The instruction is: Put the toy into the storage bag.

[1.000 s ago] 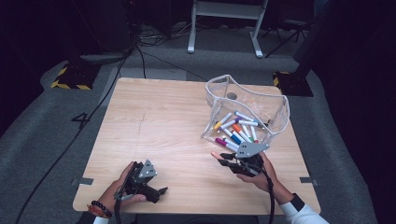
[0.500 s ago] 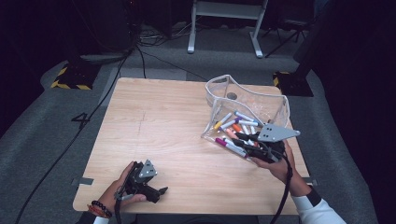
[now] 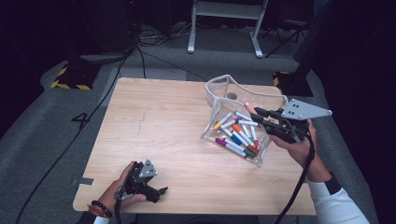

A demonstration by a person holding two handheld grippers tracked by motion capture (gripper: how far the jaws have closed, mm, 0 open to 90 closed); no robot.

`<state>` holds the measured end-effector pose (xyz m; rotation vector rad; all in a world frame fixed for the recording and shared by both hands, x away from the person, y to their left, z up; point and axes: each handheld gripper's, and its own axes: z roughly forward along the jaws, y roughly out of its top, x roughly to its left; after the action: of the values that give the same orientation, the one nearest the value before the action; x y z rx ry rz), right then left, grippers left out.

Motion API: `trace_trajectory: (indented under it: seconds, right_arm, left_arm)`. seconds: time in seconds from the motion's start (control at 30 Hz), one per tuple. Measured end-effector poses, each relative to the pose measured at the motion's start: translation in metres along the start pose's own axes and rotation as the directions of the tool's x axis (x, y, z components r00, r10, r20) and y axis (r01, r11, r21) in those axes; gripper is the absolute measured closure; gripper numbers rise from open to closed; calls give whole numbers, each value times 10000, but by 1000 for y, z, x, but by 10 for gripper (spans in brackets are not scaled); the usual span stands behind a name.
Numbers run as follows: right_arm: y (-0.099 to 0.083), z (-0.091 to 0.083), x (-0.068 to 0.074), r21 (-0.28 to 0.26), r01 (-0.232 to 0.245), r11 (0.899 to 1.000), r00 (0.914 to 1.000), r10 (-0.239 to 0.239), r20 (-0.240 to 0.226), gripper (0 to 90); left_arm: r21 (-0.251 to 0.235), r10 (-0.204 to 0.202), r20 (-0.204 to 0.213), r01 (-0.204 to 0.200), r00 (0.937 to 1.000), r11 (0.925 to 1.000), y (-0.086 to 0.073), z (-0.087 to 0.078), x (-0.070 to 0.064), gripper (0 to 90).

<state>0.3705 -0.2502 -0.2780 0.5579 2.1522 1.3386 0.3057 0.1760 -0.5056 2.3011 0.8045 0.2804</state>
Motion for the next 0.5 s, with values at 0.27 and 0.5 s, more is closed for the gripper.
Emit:
trace_trajectory:
  seconds: [0.27,0.5]
  right_arm:
    - [11,5,-25,328,-115,9994,9990,100,439,750]
    - [8,32,-49,1269,-397,9911,9974,316,651,749]
  left_arm:
    - [2,0,-1,0,10000,10000,0,0,0,2]
    - [0,-3,0,3,10000,10000,0,0,0,2]
